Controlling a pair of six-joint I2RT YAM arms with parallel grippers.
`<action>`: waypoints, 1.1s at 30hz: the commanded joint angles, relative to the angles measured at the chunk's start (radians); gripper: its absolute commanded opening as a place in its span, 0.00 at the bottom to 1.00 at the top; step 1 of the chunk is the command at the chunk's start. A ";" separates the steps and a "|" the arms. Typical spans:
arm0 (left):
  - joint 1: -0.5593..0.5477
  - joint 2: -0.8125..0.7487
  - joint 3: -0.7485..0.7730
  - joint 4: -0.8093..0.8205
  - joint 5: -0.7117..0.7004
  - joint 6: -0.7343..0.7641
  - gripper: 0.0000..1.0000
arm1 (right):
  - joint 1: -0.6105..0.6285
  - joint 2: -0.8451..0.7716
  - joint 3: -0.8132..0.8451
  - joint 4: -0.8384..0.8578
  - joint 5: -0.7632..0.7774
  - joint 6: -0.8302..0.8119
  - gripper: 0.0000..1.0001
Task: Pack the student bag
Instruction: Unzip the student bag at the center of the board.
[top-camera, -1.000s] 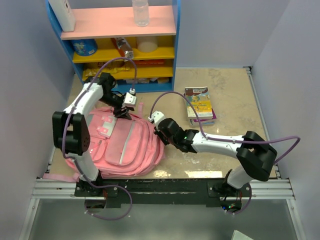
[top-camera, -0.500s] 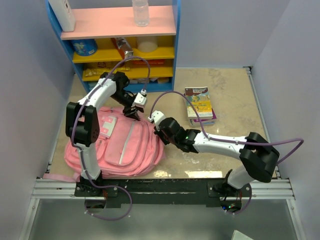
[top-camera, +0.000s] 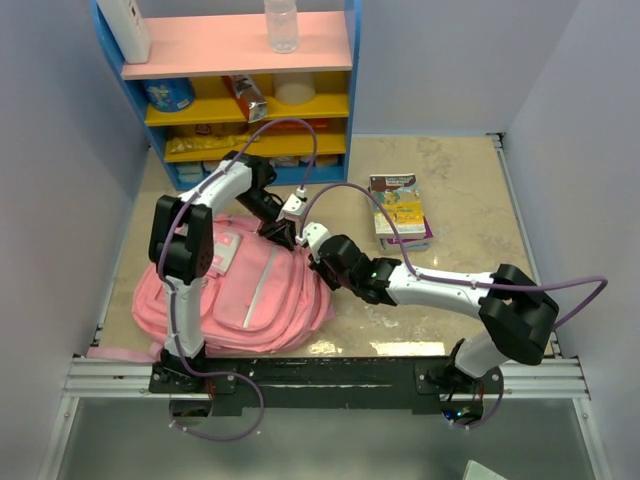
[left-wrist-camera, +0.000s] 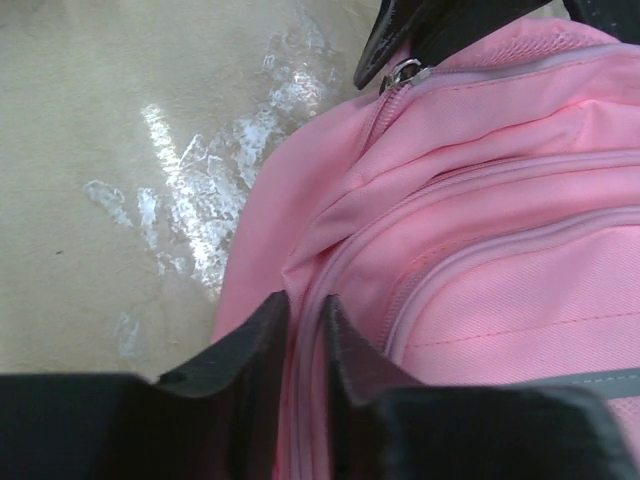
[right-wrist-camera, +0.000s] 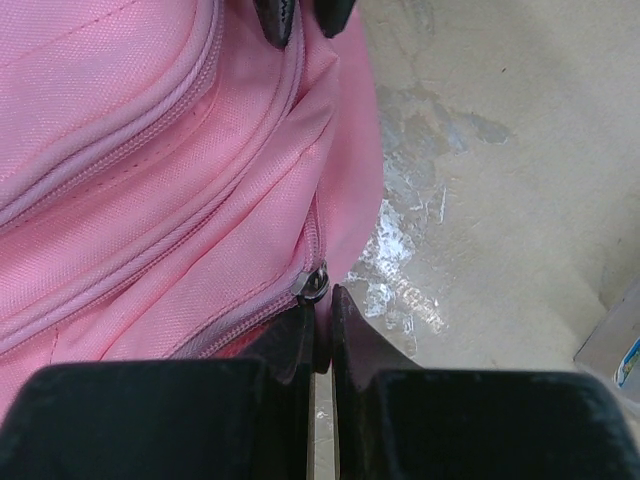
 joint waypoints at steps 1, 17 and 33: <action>-0.011 0.040 0.038 0.033 0.041 0.022 0.05 | -0.004 -0.075 0.027 0.123 0.007 -0.008 0.00; 0.171 0.068 0.040 0.136 0.020 -0.115 0.00 | -0.004 -0.115 -0.035 0.057 0.018 0.018 0.00; 0.308 -0.067 -0.128 0.383 -0.026 -0.268 0.00 | -0.003 -0.089 -0.036 -0.023 -0.019 0.072 0.00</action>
